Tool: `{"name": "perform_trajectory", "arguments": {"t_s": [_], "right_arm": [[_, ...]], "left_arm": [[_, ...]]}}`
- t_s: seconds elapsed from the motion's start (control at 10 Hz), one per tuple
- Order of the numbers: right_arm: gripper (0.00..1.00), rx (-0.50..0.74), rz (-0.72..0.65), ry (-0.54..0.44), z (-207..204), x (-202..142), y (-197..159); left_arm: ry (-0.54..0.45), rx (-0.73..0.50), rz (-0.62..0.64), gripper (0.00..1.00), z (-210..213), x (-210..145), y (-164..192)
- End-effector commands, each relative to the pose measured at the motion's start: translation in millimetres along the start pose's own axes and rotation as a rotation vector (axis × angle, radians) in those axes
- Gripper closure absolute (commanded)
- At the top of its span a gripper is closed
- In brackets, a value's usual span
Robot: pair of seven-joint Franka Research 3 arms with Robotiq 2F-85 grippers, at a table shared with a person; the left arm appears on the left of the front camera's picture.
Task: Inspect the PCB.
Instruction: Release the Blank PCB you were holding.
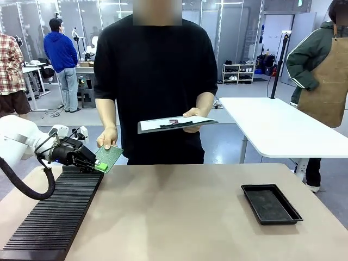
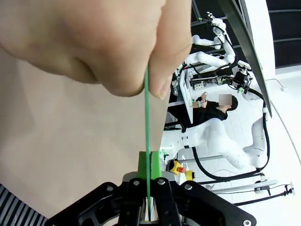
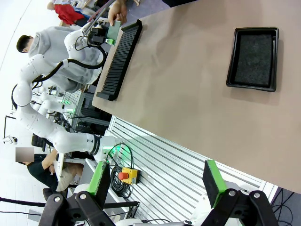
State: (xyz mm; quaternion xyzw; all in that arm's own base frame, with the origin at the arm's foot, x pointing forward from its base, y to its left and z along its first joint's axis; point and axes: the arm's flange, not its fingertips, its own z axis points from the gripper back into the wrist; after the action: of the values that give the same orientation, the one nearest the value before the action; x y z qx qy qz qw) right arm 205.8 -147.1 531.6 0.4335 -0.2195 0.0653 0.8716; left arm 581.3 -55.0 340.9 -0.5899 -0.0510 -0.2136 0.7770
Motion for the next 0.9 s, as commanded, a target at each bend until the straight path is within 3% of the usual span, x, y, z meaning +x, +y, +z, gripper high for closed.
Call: {"name": "perform_trajectory", "arguments": {"t_s": [0.0,0.1,0.3,0.4,0.5,0.6,0.7,0.8], "right_arm": [[0.00,0.013,0.016,-0.002,1.5,0.5,0.6],[0.00,0.013,0.016,-0.002,1.5,0.5,0.6],[0.00,0.013,0.016,-0.002,1.5,0.5,0.6],[0.00,0.013,0.016,-0.002,1.5,0.5,0.6],[0.00,0.013,0.016,-0.002,1.5,0.5,0.6],[0.00,0.013,0.016,-0.002,1.5,0.5,0.6],[0.00,0.013,0.016,-0.002,1.5,0.5,0.6],[0.00,0.013,0.016,-0.002,1.5,0.5,0.6]], "left_arm": [[0.000,0.000,0.000,0.97,0.0,0.0,0.0],[-0.029,-0.003,0.000,0.59,1.6,0.5,-0.7],[-0.030,-0.014,-0.006,0.60,2.0,0.4,-2.2],[-0.029,-0.017,-0.005,0.24,1.8,0.6,-2.4],[-0.018,-0.021,-0.006,0.51,1.1,0.2,-2.8],[-0.021,-0.021,-0.006,0.00,1.3,0.3,-3.0],[-0.019,-0.021,-0.005,0.19,1.4,0.4,-2.9],[-0.019,-0.020,-0.004,0.00,1.6,0.5,-2.8]]}}
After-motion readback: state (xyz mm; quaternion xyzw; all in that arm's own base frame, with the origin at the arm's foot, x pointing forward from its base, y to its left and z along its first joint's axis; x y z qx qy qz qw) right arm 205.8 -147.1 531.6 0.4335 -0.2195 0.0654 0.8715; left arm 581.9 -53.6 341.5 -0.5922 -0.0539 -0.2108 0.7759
